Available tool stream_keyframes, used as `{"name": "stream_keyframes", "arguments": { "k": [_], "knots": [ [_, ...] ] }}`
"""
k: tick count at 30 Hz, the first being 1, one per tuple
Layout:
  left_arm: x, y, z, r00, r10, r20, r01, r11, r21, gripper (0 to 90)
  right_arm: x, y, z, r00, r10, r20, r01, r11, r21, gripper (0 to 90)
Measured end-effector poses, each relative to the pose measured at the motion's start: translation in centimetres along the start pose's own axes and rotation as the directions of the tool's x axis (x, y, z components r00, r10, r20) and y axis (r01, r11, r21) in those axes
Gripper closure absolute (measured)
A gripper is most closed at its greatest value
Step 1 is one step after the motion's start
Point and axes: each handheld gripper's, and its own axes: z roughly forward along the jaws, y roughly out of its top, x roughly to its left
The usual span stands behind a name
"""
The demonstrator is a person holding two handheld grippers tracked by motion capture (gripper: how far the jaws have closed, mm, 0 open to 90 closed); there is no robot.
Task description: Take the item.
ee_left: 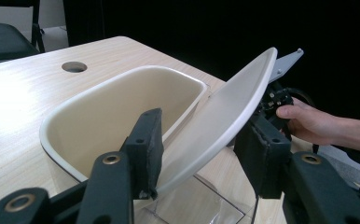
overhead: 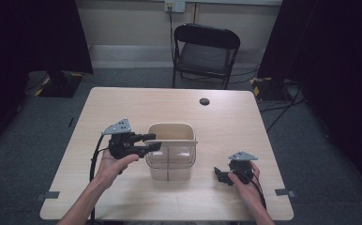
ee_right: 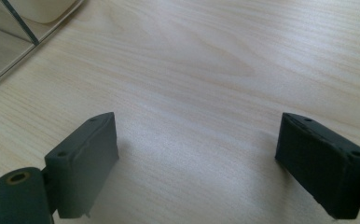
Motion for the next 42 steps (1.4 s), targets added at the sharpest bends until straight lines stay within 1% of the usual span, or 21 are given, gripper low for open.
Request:
{"name": "stream_keyframes", "arguments": {
  "k": [8, 13, 35, 42],
  "knots": [
    [0.00, 0.00, 0.02, 1.0000, -0.002, 0.003, 0.002, 1.0000, 0.000, 52.3, 0.00, 0.00, 0.00, 1.0000, 0.000, 0.000, 0.000, 1.000, 0.000, 12.1],
    [0.02, 0.03, 0.01, 1.0000, 0.003, 0.005, -0.003, 1.0000, 0.003, 52.4, 0.00, 0.00, 0.00, 1.0000, 0.000, 0.000, 0.000, 1.000, 0.000, 12.1],
    [0.01, 0.03, 0.00, 1.0000, -0.001, 0.004, 0.001, 1.0000, 0.005, 52.4, 0.01, 0.00, 0.00, 1.0000, 0.001, 0.000, -0.001, 1.000, 0.000, 12.1],
    [0.07, 0.03, 0.04, 0.9999, -0.003, 0.010, 0.003, 1.0000, 0.001, 52.5, 0.02, 0.00, 0.00, 1.0000, 0.002, 0.000, -0.002, 1.000, -0.001, 12.1]
  ]
}}
